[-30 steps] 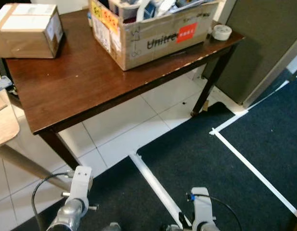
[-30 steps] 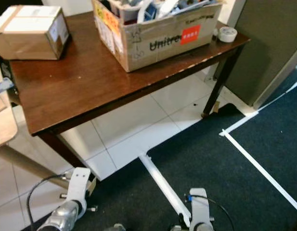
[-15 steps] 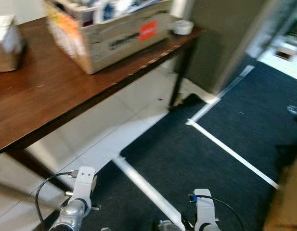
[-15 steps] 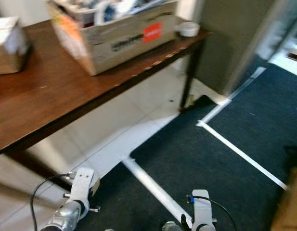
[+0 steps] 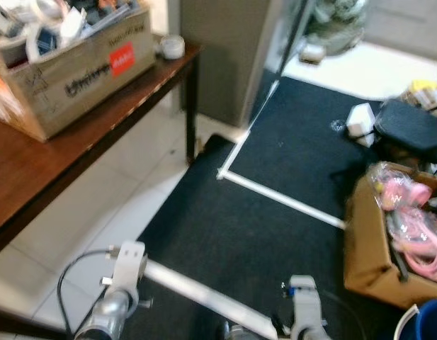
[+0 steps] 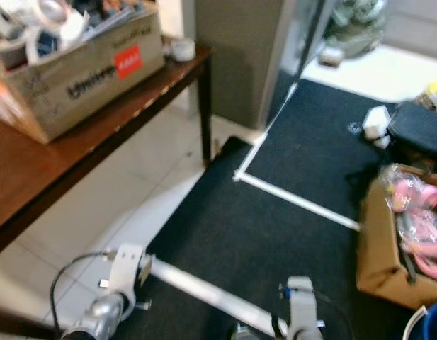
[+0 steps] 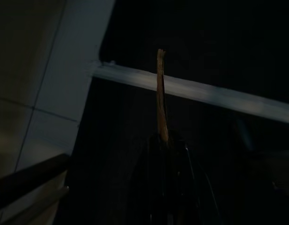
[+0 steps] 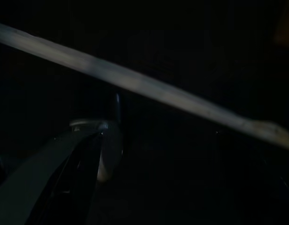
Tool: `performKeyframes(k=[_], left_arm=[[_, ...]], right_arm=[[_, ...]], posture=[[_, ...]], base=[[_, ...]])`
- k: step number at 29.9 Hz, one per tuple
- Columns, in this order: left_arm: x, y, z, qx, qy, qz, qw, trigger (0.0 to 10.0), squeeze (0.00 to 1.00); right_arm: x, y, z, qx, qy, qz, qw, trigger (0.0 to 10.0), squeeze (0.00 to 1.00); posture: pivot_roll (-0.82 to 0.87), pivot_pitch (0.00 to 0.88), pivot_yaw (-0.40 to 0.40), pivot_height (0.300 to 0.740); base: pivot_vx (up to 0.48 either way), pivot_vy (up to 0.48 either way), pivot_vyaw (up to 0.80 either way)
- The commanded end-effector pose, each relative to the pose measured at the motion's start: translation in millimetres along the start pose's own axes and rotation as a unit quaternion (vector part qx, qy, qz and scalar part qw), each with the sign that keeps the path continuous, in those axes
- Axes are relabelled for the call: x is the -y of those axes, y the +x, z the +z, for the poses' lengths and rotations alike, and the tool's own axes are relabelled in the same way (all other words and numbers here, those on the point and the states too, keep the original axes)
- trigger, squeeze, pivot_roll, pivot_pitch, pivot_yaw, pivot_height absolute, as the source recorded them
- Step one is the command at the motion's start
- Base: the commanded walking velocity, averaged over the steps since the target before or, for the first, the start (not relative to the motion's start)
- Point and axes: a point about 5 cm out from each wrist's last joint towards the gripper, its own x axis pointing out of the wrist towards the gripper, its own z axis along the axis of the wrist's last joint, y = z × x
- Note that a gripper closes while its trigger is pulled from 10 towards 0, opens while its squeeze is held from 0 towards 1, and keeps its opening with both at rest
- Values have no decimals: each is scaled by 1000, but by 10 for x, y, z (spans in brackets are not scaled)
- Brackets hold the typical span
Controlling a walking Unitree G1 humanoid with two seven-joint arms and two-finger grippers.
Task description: Picking trash to rubbish bin
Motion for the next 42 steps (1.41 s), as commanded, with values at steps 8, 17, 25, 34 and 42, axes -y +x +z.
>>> performKeyframes(k=[8, 17, 25, 34, 42], left_arm=[[-3, 1, -47, -13, -25, 12, 1000, 10000, 0], [-40, -2, -34, -10, -29, 17, 999, 10000, 0], [-38, -10, -67, -14, -23, 14, 1000, 10000, 0], [-32, -8, -59, -13, -27, 15, 999, 10000, 0], [-63, -12, -41, -2, -35, 22, 999, 10000, 0]], right_arm=[[119, -20, -64, -23, 7, -21, 999, 10000, 0], [89, -8, -52, -27, 3, -13, 1000, 10000, 0], [105, -10, -55, -29, 5, -16, 999, 10000, 0], [114, -10, -62, -32, 7, -18, 999, 10000, 0], [96, -8, -59, -28, 3, -14, 999, 10000, 0]], posture=[[60, 111, -9, 740], [76, 115, -14, 740], [74, 116, -14, 740], [82, 123, -18, 740], [84, 122, -16, 740]], base=[[0, 0, -700], [0, 0, -356], [0, 0, -800], [0, 0, -800], [0, 0, -700]])
